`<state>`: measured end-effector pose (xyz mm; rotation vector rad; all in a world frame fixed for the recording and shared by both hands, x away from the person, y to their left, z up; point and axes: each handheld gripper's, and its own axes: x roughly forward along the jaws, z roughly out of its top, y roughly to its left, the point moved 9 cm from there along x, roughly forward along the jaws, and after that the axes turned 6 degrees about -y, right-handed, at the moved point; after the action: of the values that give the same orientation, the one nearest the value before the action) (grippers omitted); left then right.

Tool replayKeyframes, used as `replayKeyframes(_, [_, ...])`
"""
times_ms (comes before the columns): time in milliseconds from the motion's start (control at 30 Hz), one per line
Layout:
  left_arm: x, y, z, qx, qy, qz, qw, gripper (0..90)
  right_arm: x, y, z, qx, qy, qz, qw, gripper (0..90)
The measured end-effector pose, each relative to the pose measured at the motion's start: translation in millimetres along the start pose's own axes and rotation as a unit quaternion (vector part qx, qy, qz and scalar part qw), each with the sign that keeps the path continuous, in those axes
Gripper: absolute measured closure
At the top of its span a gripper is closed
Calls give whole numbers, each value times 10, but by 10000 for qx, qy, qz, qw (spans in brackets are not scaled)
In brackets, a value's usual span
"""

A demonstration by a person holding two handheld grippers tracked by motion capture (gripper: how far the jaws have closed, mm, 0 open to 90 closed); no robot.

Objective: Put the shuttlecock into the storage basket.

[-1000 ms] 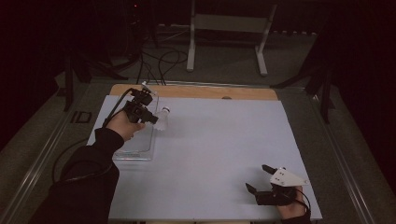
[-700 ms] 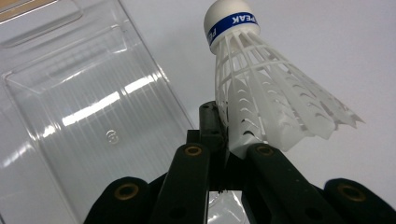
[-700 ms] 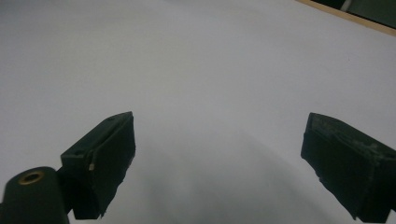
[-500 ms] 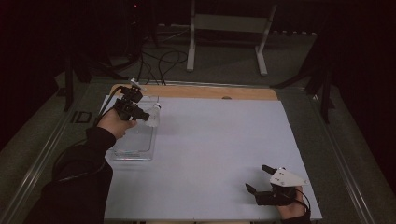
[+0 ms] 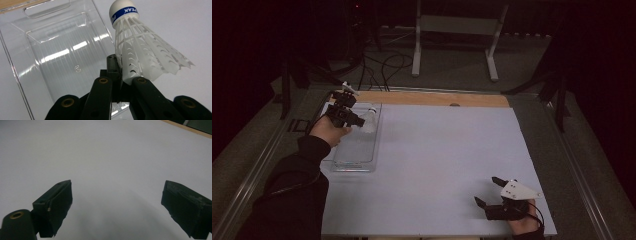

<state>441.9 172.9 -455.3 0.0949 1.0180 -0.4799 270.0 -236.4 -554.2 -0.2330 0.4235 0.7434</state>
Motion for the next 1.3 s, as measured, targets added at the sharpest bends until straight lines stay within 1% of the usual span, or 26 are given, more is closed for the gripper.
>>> replayKeyframes(133, [27, 27, -17, -68, -27, 9, 10000, 900, 0, -1, 0, -6, 2, -6, 10000, 101])
replayKeyframes(167, [59, 53, -34, -132, -50, -11, 9999, 900, -1, 0, 0, -6, 5, -15, 10000, 101])
replayKeyframes(333, [119, 100, -60, -197, -75, 12, 9998, 900, -1, -3, -2, 2, 13, -16, 10000, 101])
replayKeyframes(367, [157, 131, -71, -250, -99, 10, 9996, 900, -1, -4, -4, -5, 18, -19, 10000, 101])
replayKeyframes(400, [157, 131, -71, -250, -99, 10, 9996, 900, -1, -4, -4, -5, 18, -19, 10000, 101])
replayKeyframes(467, [214, 155, -91, -300, -117, -5, 9995, 900, 0, -5, -7, -8, 30, -20, 10000, 100])
replayKeyframes(600, [268, 165, -110, -313, -115, -11, 9994, 900, 1, -5, -8, -7, 31, -20, 10000, 101])
replayKeyframes(767, [377, 170, -157, -215, -53, 58, 9997, 900, 2, -8, -11, 4, 36, -21, 10000, 101])
replayKeyframes(933, [441, 197, -194, -206, -15, 106, 9997, 900, 0, -8, -12, 7, 37, -17, 10000, 101])
replayKeyframes(967, [466, 208, -213, -240, 3, 74, 9997, 900, -1, -9, -16, 12, 52, -23, 10000, 101])
replayKeyframes(1100, [500, 218, -237, -245, 26, 64, 9997, 900, 2, -9, -19, 11, 59, -23, 10000, 101])
replayKeyframes(1167, [529, 228, -257, -241, 64, 99, 9996, 900, 1, -8, -19, 11, 60, -23, 10000, 101])
replayKeyframes(1300, [567, 226, -283, -208, 126, 74, 9997, 900, 1, -8, -20, 11, 61, -24, 10000, 101])
